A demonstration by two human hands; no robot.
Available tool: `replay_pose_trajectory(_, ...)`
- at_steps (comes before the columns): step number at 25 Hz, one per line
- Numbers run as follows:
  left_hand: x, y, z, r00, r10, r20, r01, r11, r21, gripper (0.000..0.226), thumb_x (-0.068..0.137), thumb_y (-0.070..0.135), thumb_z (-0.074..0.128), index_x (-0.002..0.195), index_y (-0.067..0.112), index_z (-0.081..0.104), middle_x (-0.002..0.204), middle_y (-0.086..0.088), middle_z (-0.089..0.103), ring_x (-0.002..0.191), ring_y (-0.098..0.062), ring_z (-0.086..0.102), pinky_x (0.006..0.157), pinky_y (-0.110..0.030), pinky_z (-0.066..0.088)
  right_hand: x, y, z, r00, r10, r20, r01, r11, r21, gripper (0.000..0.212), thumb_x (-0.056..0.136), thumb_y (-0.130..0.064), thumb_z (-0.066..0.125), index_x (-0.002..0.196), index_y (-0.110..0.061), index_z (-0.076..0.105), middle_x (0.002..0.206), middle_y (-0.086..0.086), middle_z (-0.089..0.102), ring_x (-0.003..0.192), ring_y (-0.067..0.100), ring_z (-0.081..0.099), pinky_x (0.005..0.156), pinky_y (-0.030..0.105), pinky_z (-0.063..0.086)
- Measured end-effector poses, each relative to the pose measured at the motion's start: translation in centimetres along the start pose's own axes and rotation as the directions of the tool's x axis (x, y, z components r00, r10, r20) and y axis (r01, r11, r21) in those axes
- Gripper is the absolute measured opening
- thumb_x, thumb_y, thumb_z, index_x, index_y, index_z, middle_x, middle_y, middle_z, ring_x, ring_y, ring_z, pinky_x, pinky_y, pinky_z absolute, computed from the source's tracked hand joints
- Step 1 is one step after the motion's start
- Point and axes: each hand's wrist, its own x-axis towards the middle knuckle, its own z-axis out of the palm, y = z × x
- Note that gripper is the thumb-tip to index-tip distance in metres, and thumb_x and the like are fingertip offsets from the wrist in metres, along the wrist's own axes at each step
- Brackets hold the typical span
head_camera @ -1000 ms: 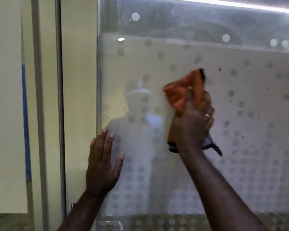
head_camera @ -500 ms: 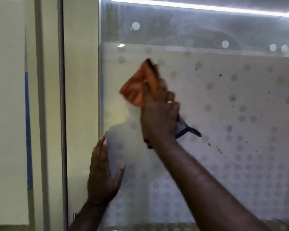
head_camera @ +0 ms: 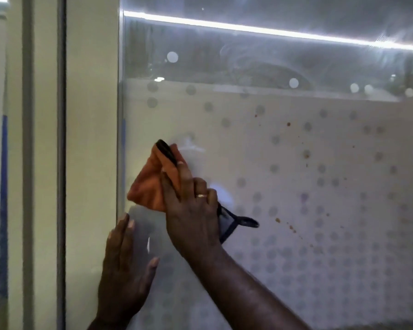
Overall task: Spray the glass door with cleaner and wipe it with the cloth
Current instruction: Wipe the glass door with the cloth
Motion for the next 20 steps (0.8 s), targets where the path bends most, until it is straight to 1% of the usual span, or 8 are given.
replay_pose_trajectory(4,0.2,0.0,0.4,0.999,0.033,-0.018,-0.033,0.999,0.035,0.076,0.097,0.058,0.037,0.158,0.022,0.01,0.164,-0.01,0.021,0.142,-0.037,0.03,0.11,-0.055,0.032,8.0,6.3,-1.8,0.976,0.212,-0.056,-0.213,0.977,-0.018,0.057,0.091,-0.021,0.05,0.144,-0.028,0.032,0.152,0.011,0.023,0.11,0.033,0.042,0.084,0.046,0.041)
replay_pose_trajectory(8,1.0,0.7,0.2,0.999,0.035,0.022,-0.035,0.999,0.014,0.075,0.097,0.058,0.037,0.158,0.022,0.011,0.146,-0.029,0.036,0.145,-0.035,0.027,0.122,-0.038,0.02,8.7,15.7,-5.0,0.785,0.596,-0.169,-0.581,0.803,0.133,0.051,0.098,-0.035,0.04,0.142,-0.046,0.019,0.142,0.002,0.035,0.112,0.032,0.044,0.093,0.044,0.038)
replay_pose_trajectory(10,1.5,1.0,0.2,0.999,0.037,0.028,-0.037,0.999,-0.016,0.075,0.096,0.059,0.037,0.158,0.025,0.01,0.155,-0.022,0.027,0.143,-0.036,0.028,0.122,-0.034,0.018,5.6,18.0,-5.5,0.729,0.656,-0.196,-0.667,0.745,0.015,0.062,0.088,-0.022,0.051,0.144,-0.038,0.028,0.144,0.008,0.031,0.115,0.036,0.042,0.096,0.049,0.04)
replay_pose_trajectory(13,2.0,1.8,1.0,0.997,0.063,0.05,-0.062,0.998,-0.027,0.075,0.096,0.06,0.036,0.158,0.026,0.01,0.167,0.004,0.011,0.153,-0.016,0.016,0.122,-0.032,0.016,1.2,16.2,-4.5,0.623,0.763,-0.172,-0.772,0.636,0.022,0.07,0.079,-0.015,0.058,0.143,-0.031,0.036,0.147,0.015,0.027,0.119,0.041,0.04,0.098,0.052,0.039)
replay_pose_trajectory(15,2.4,2.6,2.0,0.995,0.077,0.061,-0.075,0.997,-0.024,0.075,0.096,0.061,0.035,0.158,0.027,0.009,0.167,0.01,0.008,0.153,-0.009,0.012,0.123,-0.03,0.013,0.4,12.6,-3.8,0.709,0.689,-0.151,-0.685,0.724,0.082,0.061,0.085,-0.017,0.052,0.142,-0.034,0.039,0.148,0.014,0.034,0.115,0.041,0.046,0.091,0.052,0.043)
replay_pose_trajectory(17,3.4,3.5,2.7,0.993,0.108,0.05,-0.107,0.994,-0.02,0.074,0.096,0.062,0.033,0.157,0.028,0.008,0.167,0.012,0.006,0.154,-0.008,0.01,0.124,-0.029,0.009,1.3,9.7,-3.2,0.916,0.394,-0.072,-0.385,0.916,0.108,0.052,0.092,-0.017,0.047,0.14,-0.037,0.039,0.149,0.006,0.036,0.111,0.034,0.051,0.084,0.048,0.046)
replay_pose_trajectory(18,3.9,4.1,3.0,0.992,0.114,0.052,-0.113,0.993,-0.015,0.074,0.096,0.063,0.032,0.157,0.029,0.007,0.166,0.013,0.005,0.154,-0.008,0.008,0.124,-0.03,0.008,2.3,9.1,-3.2,0.968,0.247,-0.054,-0.243,0.968,0.071,0.052,0.093,-0.018,0.05,0.14,-0.035,0.038,0.151,0.005,0.033,0.109,0.032,0.05,0.082,0.047,0.046)
replay_pose_trajectory(20,4.7,4.9,3.4,0.993,0.106,0.055,-0.106,0.994,-0.012,0.073,0.096,0.063,0.031,0.157,0.031,0.007,0.166,0.015,0.005,0.154,-0.008,0.007,0.124,-0.03,0.006,5.4,11.3,-3.8,0.979,0.186,-0.079,-0.186,0.982,0.014,0.056,0.09,-0.019,0.055,0.141,-0.03,0.035,0.152,0.009,0.025,0.107,0.032,0.045,0.082,0.045,0.043)
